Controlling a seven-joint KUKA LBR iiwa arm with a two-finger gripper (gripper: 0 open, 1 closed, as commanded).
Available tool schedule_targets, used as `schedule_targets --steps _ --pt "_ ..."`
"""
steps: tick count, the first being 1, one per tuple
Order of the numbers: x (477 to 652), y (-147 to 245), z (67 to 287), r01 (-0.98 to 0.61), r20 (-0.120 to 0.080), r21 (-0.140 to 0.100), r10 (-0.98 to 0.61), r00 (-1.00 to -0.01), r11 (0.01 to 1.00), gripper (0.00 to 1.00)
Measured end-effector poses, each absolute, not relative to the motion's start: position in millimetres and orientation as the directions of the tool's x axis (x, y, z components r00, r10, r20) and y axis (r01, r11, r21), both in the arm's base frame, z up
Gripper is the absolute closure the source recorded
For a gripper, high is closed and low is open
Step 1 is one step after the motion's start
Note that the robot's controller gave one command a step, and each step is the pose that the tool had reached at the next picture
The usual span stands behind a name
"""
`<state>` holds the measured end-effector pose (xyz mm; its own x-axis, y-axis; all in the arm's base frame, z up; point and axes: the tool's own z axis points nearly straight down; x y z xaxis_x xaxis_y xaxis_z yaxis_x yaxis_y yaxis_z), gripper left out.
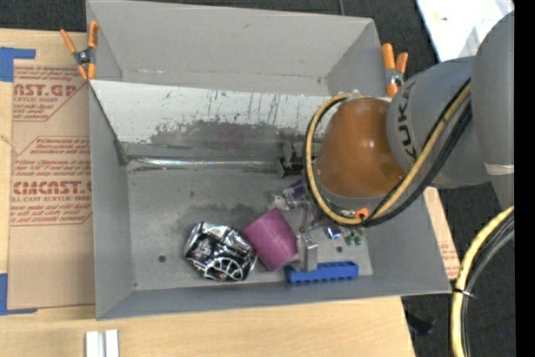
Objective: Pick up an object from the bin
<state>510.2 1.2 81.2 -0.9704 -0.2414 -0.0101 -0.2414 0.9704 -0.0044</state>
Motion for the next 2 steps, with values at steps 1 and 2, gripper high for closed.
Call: schedule_targets --steps 1,2 --pt "513.1 18 77 -0.014 -0.014 -0.001 -0.014 -1.000 1.000 0.00" --pt "515.0 45 80 -0.165 -0.014 -0.006 -0.165 -0.986 0.986 0.00"
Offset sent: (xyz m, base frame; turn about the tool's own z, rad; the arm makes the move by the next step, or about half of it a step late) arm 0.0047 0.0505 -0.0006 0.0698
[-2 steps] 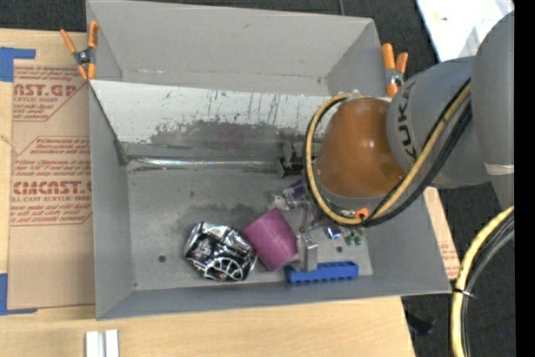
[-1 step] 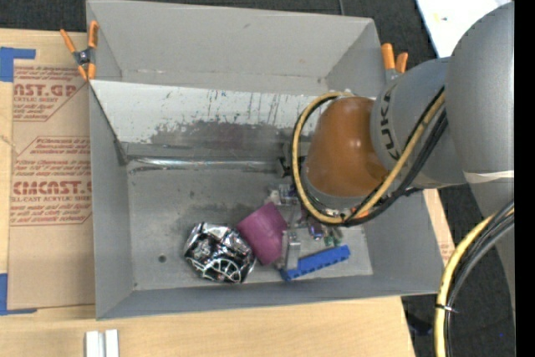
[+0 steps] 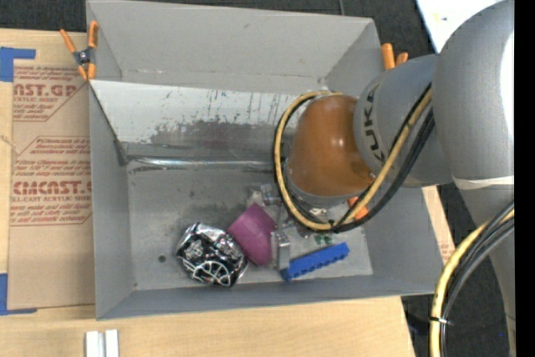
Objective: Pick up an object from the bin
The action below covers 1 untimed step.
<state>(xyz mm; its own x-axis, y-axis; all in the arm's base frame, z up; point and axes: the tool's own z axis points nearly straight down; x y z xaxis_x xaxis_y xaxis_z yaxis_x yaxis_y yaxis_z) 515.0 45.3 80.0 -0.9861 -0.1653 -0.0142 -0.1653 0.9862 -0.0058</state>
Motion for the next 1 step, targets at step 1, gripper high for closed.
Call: schedule_targets --steps 1 --pt "491.3 51.3 74.4 -0.014 -0.022 -0.001 -0.014 -1.000 1.000 0.00"
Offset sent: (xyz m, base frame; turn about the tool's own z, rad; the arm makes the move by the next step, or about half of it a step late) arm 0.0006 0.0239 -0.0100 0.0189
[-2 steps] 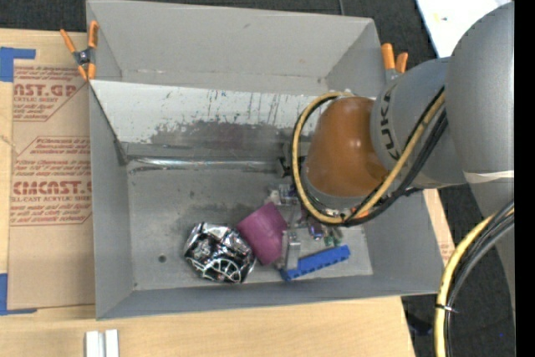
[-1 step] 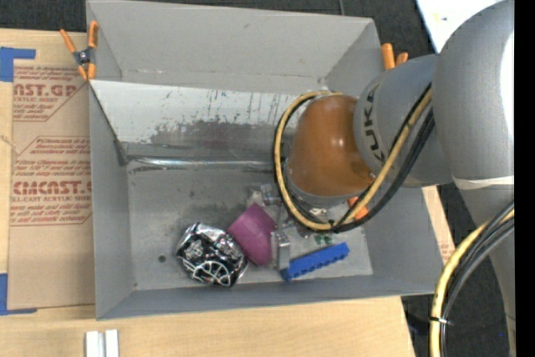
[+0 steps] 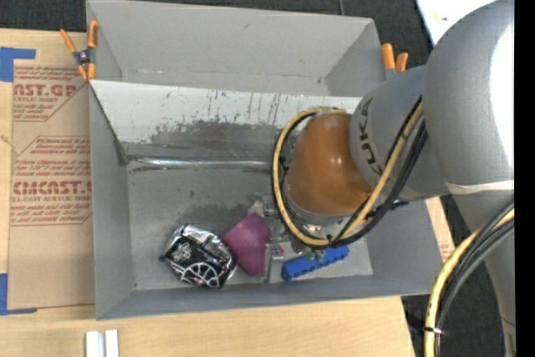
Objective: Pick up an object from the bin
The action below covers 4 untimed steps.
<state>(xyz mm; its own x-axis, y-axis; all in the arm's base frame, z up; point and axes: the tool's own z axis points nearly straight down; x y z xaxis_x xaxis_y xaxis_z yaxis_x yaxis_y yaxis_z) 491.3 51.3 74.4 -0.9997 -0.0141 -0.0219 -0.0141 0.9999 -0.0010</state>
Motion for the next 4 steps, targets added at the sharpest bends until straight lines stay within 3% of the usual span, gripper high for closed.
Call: schedule_targets --steps 1,2,3,4 --pt "502.2 61 73 -0.096 -0.016 -0.004 -0.096 -0.995 0.995 0.00" --pt "494.0 57 84 -0.083 -0.018 -0.002 -0.083 -0.996 0.997 0.00" --pt "513.2 66 97 -0.154 -0.019 -0.005 -0.155 -0.988 0.988 0.00" --pt "513.2 71 88 -0.119 -0.021 -0.003 -0.119 -0.993 0.993 0.00"
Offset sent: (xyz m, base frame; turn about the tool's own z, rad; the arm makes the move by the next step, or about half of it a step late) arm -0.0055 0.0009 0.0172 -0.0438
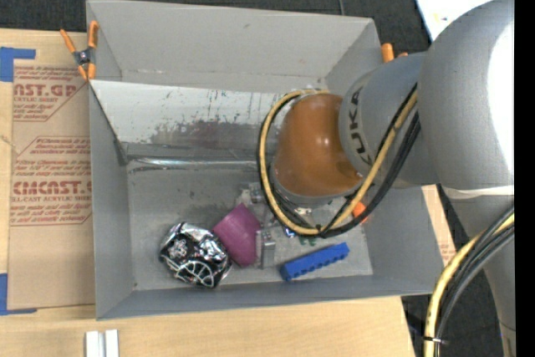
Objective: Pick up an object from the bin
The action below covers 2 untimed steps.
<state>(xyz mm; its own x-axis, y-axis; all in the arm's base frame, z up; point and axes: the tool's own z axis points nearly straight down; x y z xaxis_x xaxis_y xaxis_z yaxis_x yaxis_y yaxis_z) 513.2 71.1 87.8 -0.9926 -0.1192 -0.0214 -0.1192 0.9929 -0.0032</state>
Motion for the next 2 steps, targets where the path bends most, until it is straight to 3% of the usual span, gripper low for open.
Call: schedule_targets --steps 1,2 --pt "519.4 89.9 79.9 -0.065 -0.019 -0.003 -0.065 -0.998 0.998 0.00" --pt "514.3 91.4 84.6 -0.346 -0.019 -0.007 -0.346 -0.938 0.938 0.00"
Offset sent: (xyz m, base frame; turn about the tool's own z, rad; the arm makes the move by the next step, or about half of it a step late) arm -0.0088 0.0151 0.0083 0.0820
